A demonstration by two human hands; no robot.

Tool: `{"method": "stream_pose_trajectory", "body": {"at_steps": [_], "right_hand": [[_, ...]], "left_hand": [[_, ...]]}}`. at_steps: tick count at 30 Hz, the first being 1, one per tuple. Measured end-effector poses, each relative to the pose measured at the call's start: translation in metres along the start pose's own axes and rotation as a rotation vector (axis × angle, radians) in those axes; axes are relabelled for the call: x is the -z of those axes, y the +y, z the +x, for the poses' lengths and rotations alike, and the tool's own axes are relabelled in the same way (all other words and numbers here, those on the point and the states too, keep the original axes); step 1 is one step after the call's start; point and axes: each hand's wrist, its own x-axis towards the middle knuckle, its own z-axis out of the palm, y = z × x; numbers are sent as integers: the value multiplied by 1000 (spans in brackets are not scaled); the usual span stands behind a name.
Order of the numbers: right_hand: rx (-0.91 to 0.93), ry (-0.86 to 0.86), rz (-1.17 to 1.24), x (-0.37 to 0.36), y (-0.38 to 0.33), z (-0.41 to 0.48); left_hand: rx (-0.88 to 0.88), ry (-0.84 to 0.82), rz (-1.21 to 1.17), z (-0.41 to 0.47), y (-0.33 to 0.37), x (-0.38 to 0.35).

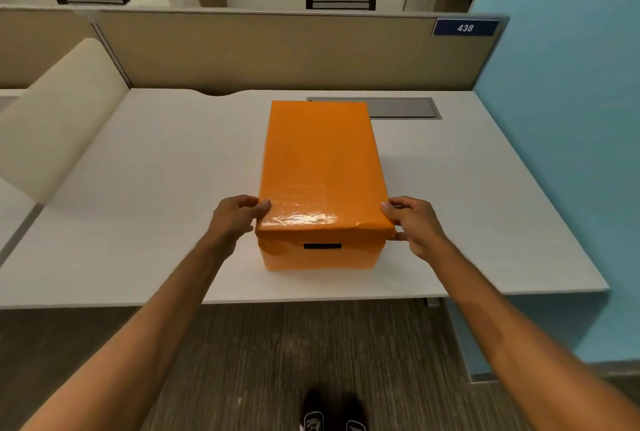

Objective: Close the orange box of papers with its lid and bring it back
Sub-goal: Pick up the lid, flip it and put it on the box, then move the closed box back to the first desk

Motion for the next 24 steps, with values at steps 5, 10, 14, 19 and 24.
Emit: {"method": "stream_pose_trajectory", "body": {"at_steps": [5, 10, 14, 19, 24], "right_hand": [[-6, -3, -18, -2, 8, -2], [-14, 24, -87, -5, 15, 0], [-1, 34, -129, -8, 17, 2], [-12, 42, -136, -9, 18, 2], [-34, 41, -94, -8, 17, 4]], "left_hand": [[-14, -9, 4, -4, -4, -2], [-1, -3, 9, -7, -9, -7], [14, 1, -11, -8, -16, -8], [11, -5, -15, -6, -19, -7], [33, -5, -39, 1, -19, -10]]}}
